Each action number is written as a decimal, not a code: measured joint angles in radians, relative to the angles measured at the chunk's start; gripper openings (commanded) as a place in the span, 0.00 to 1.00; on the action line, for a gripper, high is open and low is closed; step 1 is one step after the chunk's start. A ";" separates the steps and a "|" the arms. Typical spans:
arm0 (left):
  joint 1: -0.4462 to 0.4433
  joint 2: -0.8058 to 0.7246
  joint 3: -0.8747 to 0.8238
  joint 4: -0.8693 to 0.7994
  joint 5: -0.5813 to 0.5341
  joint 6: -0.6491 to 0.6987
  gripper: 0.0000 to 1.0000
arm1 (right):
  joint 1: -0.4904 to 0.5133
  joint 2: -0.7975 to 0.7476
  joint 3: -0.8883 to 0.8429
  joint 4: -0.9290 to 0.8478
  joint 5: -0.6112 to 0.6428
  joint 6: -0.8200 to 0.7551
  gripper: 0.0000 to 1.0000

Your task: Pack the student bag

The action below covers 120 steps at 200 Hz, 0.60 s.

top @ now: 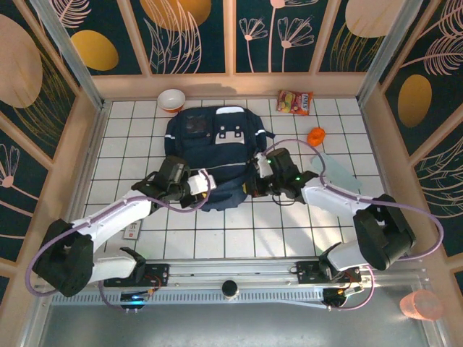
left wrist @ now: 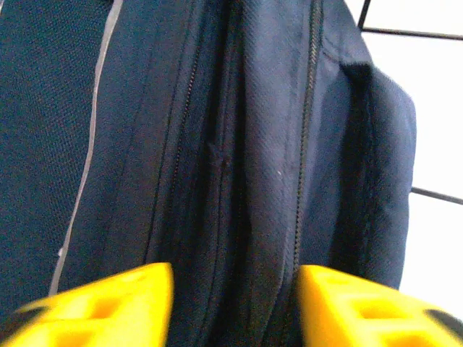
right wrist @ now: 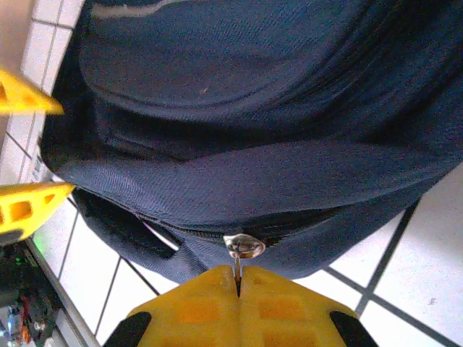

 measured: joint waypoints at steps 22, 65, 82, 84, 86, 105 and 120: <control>-0.028 0.031 0.060 0.002 0.031 -0.037 0.70 | 0.047 0.033 0.018 -0.007 0.016 0.001 0.00; -0.109 0.177 0.156 0.076 0.050 -0.071 0.63 | 0.076 0.041 0.051 -0.010 0.028 0.002 0.00; -0.111 0.244 0.167 0.084 0.045 -0.082 0.43 | 0.077 0.031 0.051 -0.019 0.036 0.007 0.00; -0.111 0.251 0.167 0.084 0.045 -0.075 0.40 | 0.077 0.029 0.051 -0.021 0.039 0.010 0.00; -0.111 0.255 0.167 0.085 0.044 -0.074 0.37 | 0.077 0.026 0.051 -0.023 0.040 0.009 0.00; -0.111 0.279 0.168 0.095 0.040 -0.081 0.11 | 0.070 0.011 0.049 -0.036 0.062 0.018 0.00; -0.113 0.265 0.167 0.095 0.047 -0.087 0.01 | 0.040 0.002 0.035 -0.033 0.067 0.026 0.00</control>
